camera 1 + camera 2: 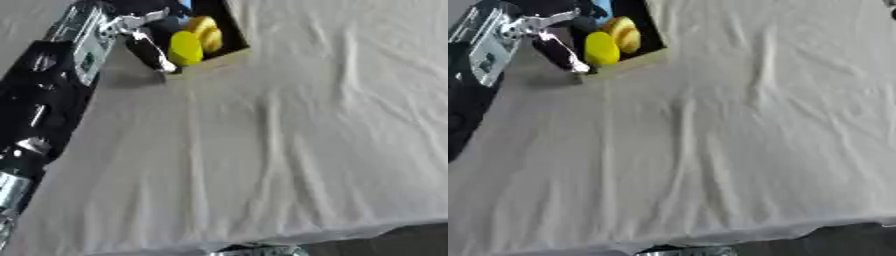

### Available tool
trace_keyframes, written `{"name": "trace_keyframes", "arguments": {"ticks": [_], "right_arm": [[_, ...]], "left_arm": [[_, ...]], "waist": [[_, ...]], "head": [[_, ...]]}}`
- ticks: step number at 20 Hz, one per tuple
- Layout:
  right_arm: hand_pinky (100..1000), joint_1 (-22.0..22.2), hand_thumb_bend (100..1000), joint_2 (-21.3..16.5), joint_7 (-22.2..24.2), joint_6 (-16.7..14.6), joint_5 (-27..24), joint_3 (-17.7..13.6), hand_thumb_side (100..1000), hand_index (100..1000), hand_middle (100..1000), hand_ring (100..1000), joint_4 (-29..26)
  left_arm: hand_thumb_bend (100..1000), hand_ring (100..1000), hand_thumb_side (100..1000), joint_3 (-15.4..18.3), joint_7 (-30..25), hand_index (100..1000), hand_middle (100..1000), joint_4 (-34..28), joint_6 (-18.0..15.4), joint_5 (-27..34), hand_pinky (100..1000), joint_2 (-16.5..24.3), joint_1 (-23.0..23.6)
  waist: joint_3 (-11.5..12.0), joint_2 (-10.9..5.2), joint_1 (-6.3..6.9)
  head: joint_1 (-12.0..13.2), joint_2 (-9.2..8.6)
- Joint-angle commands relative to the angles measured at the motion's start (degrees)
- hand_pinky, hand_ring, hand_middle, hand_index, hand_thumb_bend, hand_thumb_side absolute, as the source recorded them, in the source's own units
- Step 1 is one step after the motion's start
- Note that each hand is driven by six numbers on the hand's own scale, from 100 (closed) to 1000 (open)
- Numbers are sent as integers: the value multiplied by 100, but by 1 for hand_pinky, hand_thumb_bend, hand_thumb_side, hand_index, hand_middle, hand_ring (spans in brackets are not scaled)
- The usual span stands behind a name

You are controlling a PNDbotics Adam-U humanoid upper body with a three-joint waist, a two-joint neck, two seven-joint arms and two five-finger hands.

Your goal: Pick up objects on the table and place them in the box.

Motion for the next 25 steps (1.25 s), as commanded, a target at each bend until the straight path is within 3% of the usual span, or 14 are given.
{"name": "trace_keyframes", "arguments": {"ticks": [1,3,5,6,9,11,14,16,19,25], "right_arm": [[991,15,100,-146,-42,-60,6,-125,470,874,609,862,-83],[991,65,100,-159,-87,-102,29,-163,472,874,610,862,-83],[991,104,100,-165,-136,-131,48,-200,470,874,610,862,-83],[992,114,100,-160,-160,-141,51,-217,470,874,610,862,-83],[992,143,100,-134,-216,-184,55,-264,470,874,610,862,-83],[992,181,100,-120,-252,-243,66,-295,470,874,611,862,-83],[992,239,100,-63,-318,-372,85,-337,470,875,614,862,-83],[992,289,100,0,-367,-475,95,-364,465,876,615,862,-83],[991,355,100,112,-469,-635,92,-391,464,875,616,861,-83],[990,516,100,337,-702,-975,108,-382,470,871,621,860,-83]], "left_arm": [[182,832,139,192,215,935,794,-1145,200,640,849,382,67],[100,814,100,389,437,920,779,-2192,530,1294,834,590,350],[100,802,122,616,788,913,765,-3216,958,2012,819,822,733],[100,785,195,789,1071,907,750,-3697,1200,2367,795,902,958],[100,779,280,1359,2412,908,748,-5076,1850,3312,783,1046,1667],[100,781,326,1658,3578,907,752,-5643,1988,3784,782,1152,2132],[100,778,355,1947,5017,905,748,-5809,1651,4176,777,1323,2815],[100,773,395,2072,5593,902,743,-5826,1422,4330,770,1362,3256],[100,770,417,2176,5996,901,740,-5831,1140,4505,765,1354,3738],[100,768,405,2340,6294,900,735,-5831,471,4606,764,1224,4153]], "waist": [[23,-99,-31],[48,-76,-18],[75,-53,-10],[89,-40,-13],[117,4,-31],[138,36,-47],[165,94,-80],[179,132,-113],[193,166,-174],[225,185,-281]], "head": [[23,-22],[17,-82],[1,-136],[-11,-172],[-50,-267],[-59,-303],[-25,-378],[11,-440],[56,-511],[94,-578]]}}
